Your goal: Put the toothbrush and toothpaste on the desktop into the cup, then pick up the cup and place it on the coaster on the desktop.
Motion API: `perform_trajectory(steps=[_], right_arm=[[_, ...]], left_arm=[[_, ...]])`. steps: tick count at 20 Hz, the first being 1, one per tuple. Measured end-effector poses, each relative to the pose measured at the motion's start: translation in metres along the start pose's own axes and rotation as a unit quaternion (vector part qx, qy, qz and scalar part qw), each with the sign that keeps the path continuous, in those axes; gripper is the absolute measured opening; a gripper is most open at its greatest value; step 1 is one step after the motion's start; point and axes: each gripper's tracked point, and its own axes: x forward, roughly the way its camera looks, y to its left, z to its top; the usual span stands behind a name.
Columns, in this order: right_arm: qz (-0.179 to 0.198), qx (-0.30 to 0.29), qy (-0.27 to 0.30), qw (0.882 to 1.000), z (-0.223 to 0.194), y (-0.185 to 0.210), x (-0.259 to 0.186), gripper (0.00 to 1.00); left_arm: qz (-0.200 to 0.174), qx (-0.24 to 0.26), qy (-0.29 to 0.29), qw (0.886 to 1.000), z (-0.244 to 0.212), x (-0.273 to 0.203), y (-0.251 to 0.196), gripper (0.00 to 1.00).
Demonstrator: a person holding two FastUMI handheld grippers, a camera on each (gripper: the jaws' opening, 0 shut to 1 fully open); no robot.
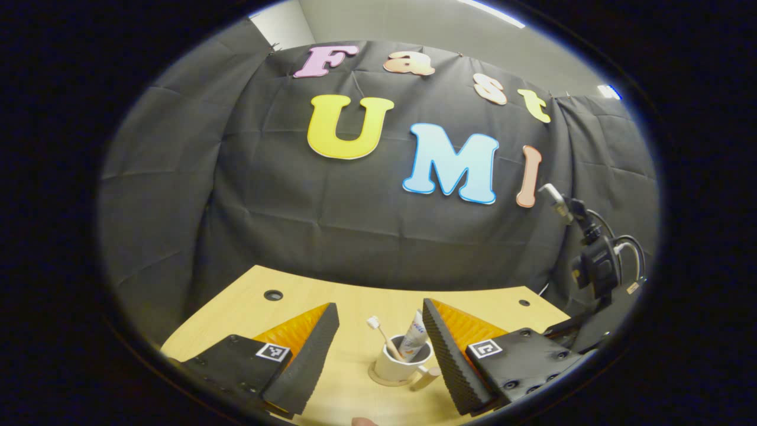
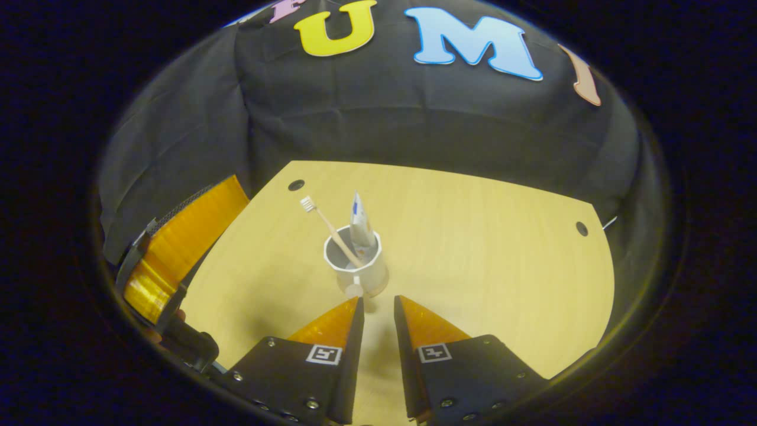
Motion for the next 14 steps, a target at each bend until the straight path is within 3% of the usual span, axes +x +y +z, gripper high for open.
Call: perform_trajectory(steps=[6, 14], right_arm=[[-0.063, 0.014, -0.068, 0.996, -0.004, -0.055, -0.051, 0.32], [-0.091, 0.037, -0.176, 0.98, 0.004, -0.098, -0.106, 0.31]], left_arm=[[-0.025, 0.004, -0.01, 1.0, 0.011, -0.006, -0.05, 0.94], [-0.024, 0.017, -0.032, 0.999, 0.023, -0.03, -0.102, 0.94]])
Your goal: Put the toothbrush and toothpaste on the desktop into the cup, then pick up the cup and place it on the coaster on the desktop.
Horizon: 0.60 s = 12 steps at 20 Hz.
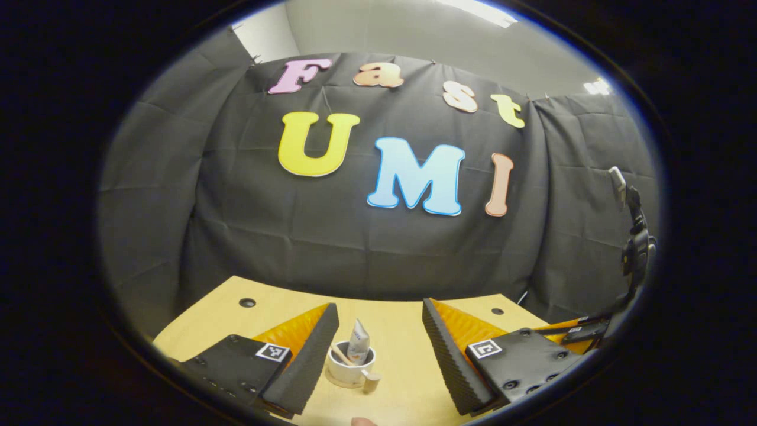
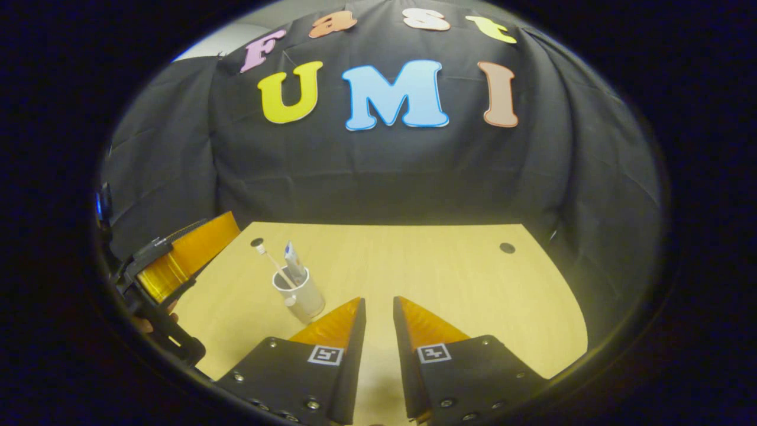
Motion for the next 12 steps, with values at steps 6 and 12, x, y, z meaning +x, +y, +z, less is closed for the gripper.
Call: perform_trajectory(steps=[6, 12], right_arm=[[0.003, -0.011, -0.098, 0.995, 0.032, -0.031, -0.023, 0.31], [0.011, 0.015, -0.138, 0.99, 0.041, -0.055, -0.036, 0.3]], left_arm=[[0.024, 0.003, -0.018, 1.0, 0.01, -0.02, -0.025, 0.93], [0.045, 0.001, -0.038, 0.998, 0.017, -0.043, -0.047, 0.93]])
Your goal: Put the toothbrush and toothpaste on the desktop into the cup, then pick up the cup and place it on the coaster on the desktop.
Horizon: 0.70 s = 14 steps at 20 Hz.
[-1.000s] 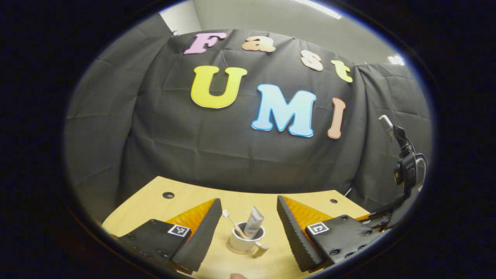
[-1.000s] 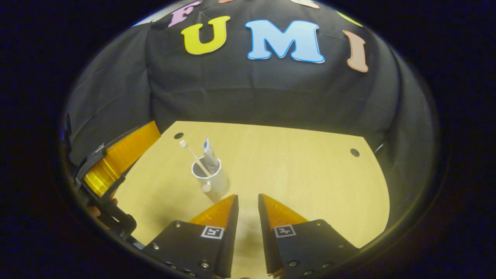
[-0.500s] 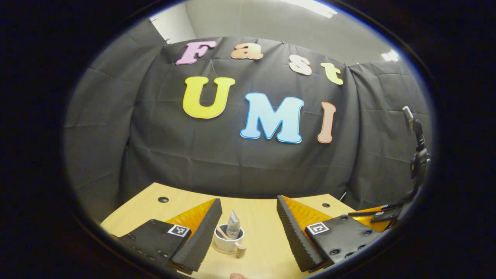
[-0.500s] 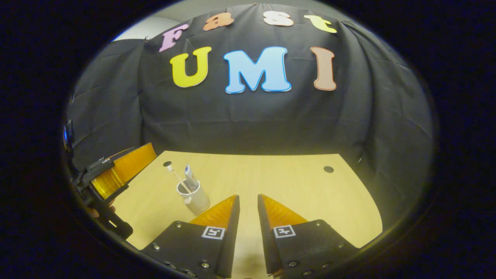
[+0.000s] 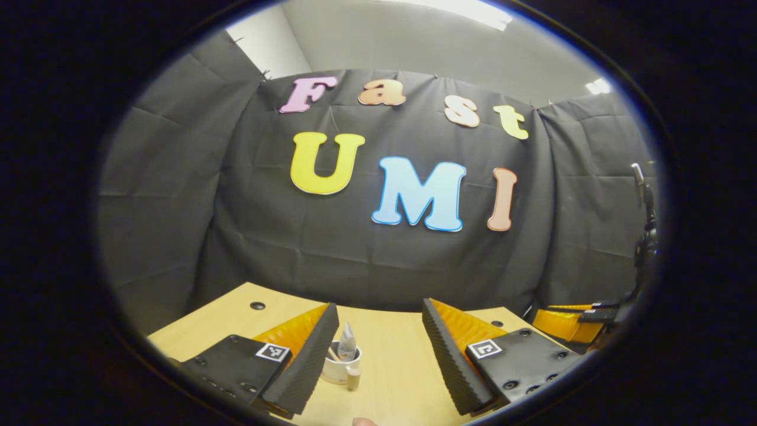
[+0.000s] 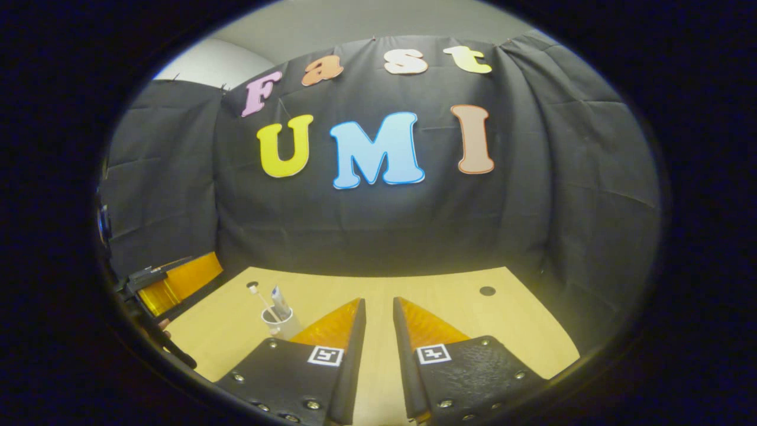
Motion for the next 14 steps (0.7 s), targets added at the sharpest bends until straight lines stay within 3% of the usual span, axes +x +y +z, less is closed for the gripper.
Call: perform_trajectory(steps=[14], right_arm=[[0.026, -0.057, -0.017, 0.998, 0.006, -0.017, -0.007, 0.29]], left_arm=[[0.042, -0.012, -0.017, 0.999, 0.002, -0.014, -0.01, 0.93]])
